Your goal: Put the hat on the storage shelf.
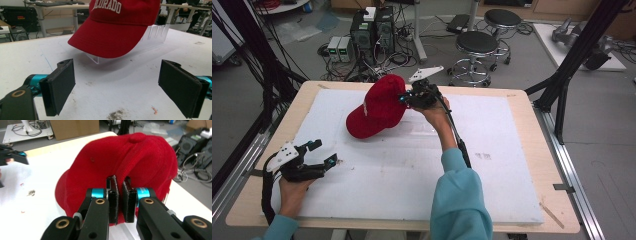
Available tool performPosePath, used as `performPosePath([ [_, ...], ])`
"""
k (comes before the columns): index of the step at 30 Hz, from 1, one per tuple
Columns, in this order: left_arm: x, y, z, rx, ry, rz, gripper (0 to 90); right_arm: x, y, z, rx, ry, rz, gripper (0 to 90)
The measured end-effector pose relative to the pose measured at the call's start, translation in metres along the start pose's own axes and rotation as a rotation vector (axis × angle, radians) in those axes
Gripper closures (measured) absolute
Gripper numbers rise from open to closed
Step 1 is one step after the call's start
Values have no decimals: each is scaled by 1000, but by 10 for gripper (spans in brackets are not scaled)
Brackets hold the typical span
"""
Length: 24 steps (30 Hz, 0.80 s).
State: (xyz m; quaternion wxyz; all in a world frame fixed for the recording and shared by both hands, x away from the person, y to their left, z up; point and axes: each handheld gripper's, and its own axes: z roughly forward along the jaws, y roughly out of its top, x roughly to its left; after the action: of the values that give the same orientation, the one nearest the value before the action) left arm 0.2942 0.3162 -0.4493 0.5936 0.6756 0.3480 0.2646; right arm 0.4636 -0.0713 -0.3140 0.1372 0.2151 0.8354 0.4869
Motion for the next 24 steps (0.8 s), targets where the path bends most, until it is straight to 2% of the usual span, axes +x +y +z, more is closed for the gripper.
performPosePath([
  [1, 0, 1, -1, 4, 12, 11, 142, 5, 3, -3, -10, 9, -26, 855],
  [2, 0, 1, -1, 4, 12, 11, 142, 5, 3, -3, -10, 9, -26, 855],
  [6, 1, 3, -5, -10, 27, 15, 142, 17, 13, -11, -47, 30, -79, 855],
  [9, 2, 6, -8, -29, 40, 12, 142, 24, 20, -16, -66, 43, -102, 855],
  [14, 2, 7, -10, -30, 42, 8, 142, 33, 28, -24, -108, 77, -133, 855],
  [24, 0, 14, -14, -60, 38, -5, 142, 50, 41, -54, -181, 142, -191, 855],
])
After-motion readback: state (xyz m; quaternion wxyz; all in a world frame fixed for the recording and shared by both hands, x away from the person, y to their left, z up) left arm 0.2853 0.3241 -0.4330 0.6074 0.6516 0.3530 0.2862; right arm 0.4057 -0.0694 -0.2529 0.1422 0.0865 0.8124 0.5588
